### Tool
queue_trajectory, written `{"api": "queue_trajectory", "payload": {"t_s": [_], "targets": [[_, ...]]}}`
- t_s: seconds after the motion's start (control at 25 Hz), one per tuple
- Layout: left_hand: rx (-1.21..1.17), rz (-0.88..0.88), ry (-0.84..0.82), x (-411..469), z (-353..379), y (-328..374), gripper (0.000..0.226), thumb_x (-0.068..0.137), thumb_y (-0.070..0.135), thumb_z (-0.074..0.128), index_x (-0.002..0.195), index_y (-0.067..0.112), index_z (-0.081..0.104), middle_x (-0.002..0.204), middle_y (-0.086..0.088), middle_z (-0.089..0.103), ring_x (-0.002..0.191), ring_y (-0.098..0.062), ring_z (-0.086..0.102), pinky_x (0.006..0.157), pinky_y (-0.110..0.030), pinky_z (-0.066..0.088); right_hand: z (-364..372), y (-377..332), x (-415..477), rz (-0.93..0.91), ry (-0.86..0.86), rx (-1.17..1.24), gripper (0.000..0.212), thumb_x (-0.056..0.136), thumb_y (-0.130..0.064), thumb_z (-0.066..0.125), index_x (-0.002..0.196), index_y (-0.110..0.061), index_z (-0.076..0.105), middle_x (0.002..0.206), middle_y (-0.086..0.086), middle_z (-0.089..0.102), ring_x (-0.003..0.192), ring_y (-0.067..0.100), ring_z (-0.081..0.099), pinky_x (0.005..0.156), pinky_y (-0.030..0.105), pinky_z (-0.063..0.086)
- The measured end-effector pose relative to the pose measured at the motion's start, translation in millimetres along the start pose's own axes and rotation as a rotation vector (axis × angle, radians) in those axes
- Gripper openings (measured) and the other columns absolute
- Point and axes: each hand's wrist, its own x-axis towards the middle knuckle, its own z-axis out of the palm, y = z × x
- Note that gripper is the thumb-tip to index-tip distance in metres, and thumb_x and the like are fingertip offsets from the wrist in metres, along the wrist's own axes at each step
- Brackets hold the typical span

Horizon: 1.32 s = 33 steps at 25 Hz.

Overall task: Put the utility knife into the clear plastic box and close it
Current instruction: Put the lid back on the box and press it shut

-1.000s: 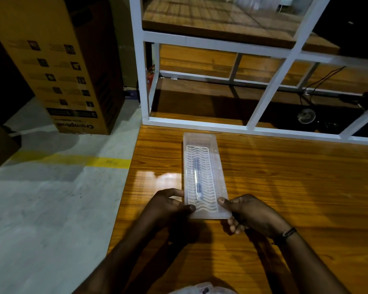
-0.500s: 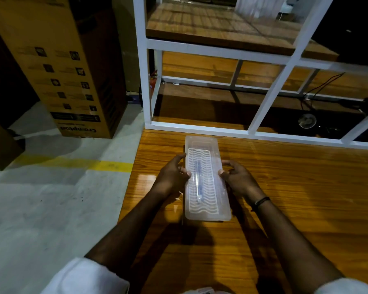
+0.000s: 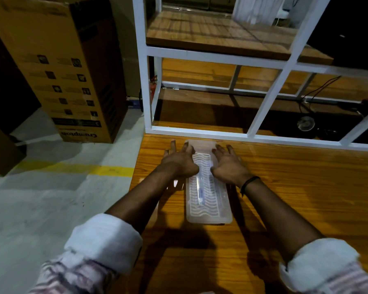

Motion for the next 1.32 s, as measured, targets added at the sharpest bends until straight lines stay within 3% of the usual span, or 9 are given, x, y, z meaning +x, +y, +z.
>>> {"api": "queue_trajectory", "payload": {"t_s": [0.2, 0.32, 0.4, 0.6, 0.68, 0.8, 0.92, 1.04, 1.32], "targets": [[0.073, 0.000, 0.111, 18.1, -0.3, 1.9, 0.058, 0.094, 0.034, 0.050, 0.148, 0.016, 0.038, 0.173, -0.008, 0.012, 0.157, -0.039, -0.016, 0.128, -0.059, -0.003, -7.2, 0.6, 16.5, -0.030, 0.040, 0.035, 0.058, 0.086, -0.033, 0.053, 0.138, -0.016, 0.037, 0.156, 0.014, 0.039, 0.154, 0.035, 0.018, 0.116, 0.054, 0.027], [0.120, 0.009, 0.090, 27.6, -2.7, 1.8, 0.065, 0.093, 0.032, 0.048, 0.152, 0.012, 0.032, 0.172, -0.009, 0.016, 0.159, -0.038, -0.012, 0.127, -0.058, -0.003, -7.6, 0.3, 21.7, -0.057, 0.090, 0.016, 0.051, 0.083, -0.033, 0.056, 0.128, -0.013, 0.044, 0.136, 0.017, 0.052, 0.130, 0.038, 0.049, 0.107, 0.048, 0.038], [0.100, 0.003, 0.068, 31.8, -3.3, -0.5, 0.068, 0.092, 0.029, 0.048, 0.154, 0.012, 0.029, 0.171, -0.010, 0.019, 0.159, -0.037, -0.009, 0.127, -0.058, -0.003, -7.3, 0.7, 22.9, -0.066, 0.119, 0.012, 0.047, 0.083, -0.033, 0.058, 0.124, -0.013, 0.047, 0.125, 0.015, 0.057, 0.114, 0.037, 0.057, 0.100, 0.045, 0.041], [0.094, -0.007, 0.067, 25.7, -1.1, 1.5, 0.067, 0.093, 0.028, 0.049, 0.153, 0.013, 0.024, 0.171, -0.015, 0.017, 0.159, -0.038, -0.008, 0.127, -0.057, -0.002, -3.8, -3.0, 20.3, -0.042, 0.104, -0.005, 0.056, 0.088, -0.034, 0.054, 0.137, -0.012, 0.038, 0.135, 0.018, 0.052, 0.122, 0.040, 0.053, 0.106, 0.048, 0.039], [0.183, 0.006, 0.084, 20.6, 11.8, 6.7, 0.072, 0.095, 0.026, 0.048, 0.159, 0.014, 0.017, 0.173, -0.013, 0.003, 0.158, -0.040, -0.012, 0.126, -0.058, -0.002, 10.0, -8.9, 12.2, -0.022, 0.091, -0.011, 0.066, 0.093, -0.029, 0.051, 0.151, -0.008, 0.026, 0.156, 0.021, 0.036, 0.144, 0.041, 0.037, 0.117, 0.051, 0.032], [0.206, 0.036, 0.282, 9.7, 41.8, 11.3, 0.065, 0.098, 0.015, 0.041, 0.160, 0.011, 0.020, 0.173, -0.015, 0.006, 0.158, -0.042, -0.002, 0.126, -0.059, 0.010, 32.2, -14.5, -3.0, -0.025, 0.205, -0.007, 0.069, 0.095, -0.023, 0.047, 0.157, -0.005, 0.024, 0.168, 0.018, 0.022, 0.156, 0.035, 0.019, 0.125, 0.047, 0.023], [0.097, 0.040, 0.435, 3.0, 54.5, 8.5, 0.058, 0.095, 0.006, 0.041, 0.153, 0.011, 0.035, 0.170, -0.012, 0.022, 0.158, -0.041, 0.009, 0.125, -0.054, 0.022, 41.9, -11.8, -8.7, -0.027, 0.335, 0.112, 0.059, 0.096, -0.013, 0.046, 0.154, -0.004, 0.036, 0.164, 0.018, 0.033, 0.154, 0.032, 0.026, 0.124, 0.040, 0.024], [0.072, 0.036, 0.493, 1.2, 55.3, 6.2, 0.058, 0.093, 0.006, 0.044, 0.150, 0.013, 0.040, 0.167, -0.008, 0.032, 0.158, -0.041, 0.013, 0.125, -0.053, 0.025, 42.2, -10.8, -10.7, -0.020, 0.419, 0.212, 0.052, 0.095, -0.007, 0.047, 0.146, -0.001, 0.049, 0.157, 0.020, 0.045, 0.149, 0.031, 0.036, 0.123, 0.037, 0.027], [0.123, 0.026, 0.513, -3.5, 51.7, 10.4, 0.054, 0.098, 0.013, 0.042, 0.152, 0.014, 0.041, 0.166, -0.008, 0.035, 0.157, -0.040, 0.016, 0.124, -0.049, 0.026, 42.4, -12.9, -12.7, -0.043, 0.448, 0.121, 0.049, 0.095, -0.009, 0.051, 0.143, -0.001, 0.052, 0.153, 0.020, 0.050, 0.146, 0.032, 0.041, 0.122, 0.040, 0.030]]}}
